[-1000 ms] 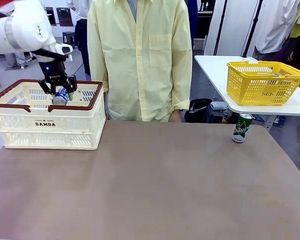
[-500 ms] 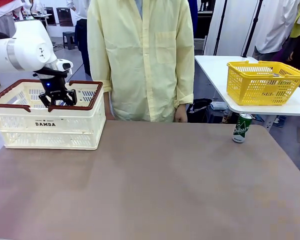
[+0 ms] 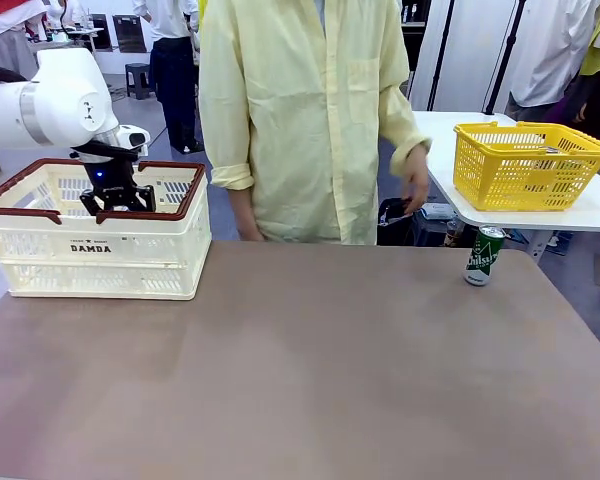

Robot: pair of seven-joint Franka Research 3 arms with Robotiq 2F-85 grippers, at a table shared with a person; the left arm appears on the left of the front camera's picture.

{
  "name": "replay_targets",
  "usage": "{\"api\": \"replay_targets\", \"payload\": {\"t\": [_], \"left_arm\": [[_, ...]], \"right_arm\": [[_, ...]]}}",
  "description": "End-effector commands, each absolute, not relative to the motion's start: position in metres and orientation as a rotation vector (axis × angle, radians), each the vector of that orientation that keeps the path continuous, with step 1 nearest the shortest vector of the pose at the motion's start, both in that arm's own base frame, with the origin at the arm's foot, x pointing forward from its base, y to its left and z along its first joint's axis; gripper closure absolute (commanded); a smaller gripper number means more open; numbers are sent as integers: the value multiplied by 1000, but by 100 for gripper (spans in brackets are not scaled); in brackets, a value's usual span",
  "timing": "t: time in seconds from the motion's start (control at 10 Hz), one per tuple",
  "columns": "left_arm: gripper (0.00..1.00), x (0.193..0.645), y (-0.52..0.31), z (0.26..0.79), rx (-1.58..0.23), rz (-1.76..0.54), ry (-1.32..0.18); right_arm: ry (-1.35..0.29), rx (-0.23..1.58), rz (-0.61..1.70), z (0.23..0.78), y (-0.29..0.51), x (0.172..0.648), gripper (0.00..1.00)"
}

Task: Place the drinks into the Shopping basket.
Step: Pick up one drink and place it into the Shopping basket.

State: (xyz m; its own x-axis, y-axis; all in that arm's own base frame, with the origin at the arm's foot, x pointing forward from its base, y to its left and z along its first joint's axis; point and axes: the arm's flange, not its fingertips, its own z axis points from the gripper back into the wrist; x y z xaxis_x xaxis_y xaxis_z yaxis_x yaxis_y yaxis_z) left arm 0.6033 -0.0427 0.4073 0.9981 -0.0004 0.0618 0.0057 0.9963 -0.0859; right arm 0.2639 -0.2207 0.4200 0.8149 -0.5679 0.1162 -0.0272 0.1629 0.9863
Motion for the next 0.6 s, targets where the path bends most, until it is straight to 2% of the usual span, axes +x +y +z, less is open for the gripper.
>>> {"api": "replay_targets", "payload": {"t": [0.0,0.5], "left_arm": [[0,605,-42,412,-68,5,-62],[0,601,-40,419,-75,3,-92]], "right_arm": [[-524,1385,-426,425,-221,264,0],[-524,1385,-426,425,-221,264,0]]}}
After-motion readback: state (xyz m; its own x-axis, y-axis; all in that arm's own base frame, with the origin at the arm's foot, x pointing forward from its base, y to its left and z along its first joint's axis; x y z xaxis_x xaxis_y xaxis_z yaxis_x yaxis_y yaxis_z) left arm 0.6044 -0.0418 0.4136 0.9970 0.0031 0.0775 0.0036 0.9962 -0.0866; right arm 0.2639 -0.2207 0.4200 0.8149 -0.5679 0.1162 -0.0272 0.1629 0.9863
